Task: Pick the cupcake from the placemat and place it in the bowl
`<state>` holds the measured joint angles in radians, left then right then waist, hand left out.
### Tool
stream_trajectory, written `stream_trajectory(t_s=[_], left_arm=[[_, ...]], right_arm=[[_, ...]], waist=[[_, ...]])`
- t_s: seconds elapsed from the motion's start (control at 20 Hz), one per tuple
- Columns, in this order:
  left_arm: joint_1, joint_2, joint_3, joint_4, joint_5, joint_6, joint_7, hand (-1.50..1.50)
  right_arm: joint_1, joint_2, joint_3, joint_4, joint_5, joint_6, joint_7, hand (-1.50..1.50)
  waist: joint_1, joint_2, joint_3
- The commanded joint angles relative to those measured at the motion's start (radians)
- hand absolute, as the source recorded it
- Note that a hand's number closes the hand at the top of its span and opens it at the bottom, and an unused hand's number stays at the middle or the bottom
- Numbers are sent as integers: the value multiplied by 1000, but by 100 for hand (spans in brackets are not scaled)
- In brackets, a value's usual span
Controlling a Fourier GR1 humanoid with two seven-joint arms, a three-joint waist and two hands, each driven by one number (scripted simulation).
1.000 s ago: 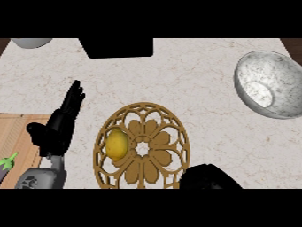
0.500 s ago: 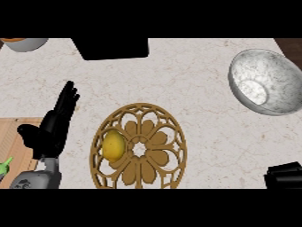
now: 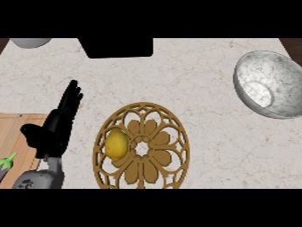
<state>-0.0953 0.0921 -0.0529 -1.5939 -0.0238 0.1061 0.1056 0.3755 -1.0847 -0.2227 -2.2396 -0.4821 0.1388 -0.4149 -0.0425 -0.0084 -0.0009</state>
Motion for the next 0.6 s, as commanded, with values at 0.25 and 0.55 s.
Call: stream_trajectory(t_s=[0.25,0.55], left_arm=[[-88,-22,-21,37,-5,-21,26,0],[-70,-12,-23,16,-17,-28,28,0]], right_arm=[[-216,-53,-115,176,-157,64,249,150],[-370,-94,-32,236,49,-42,337,150]], waist=[[53,12,0],[67,14,0]])
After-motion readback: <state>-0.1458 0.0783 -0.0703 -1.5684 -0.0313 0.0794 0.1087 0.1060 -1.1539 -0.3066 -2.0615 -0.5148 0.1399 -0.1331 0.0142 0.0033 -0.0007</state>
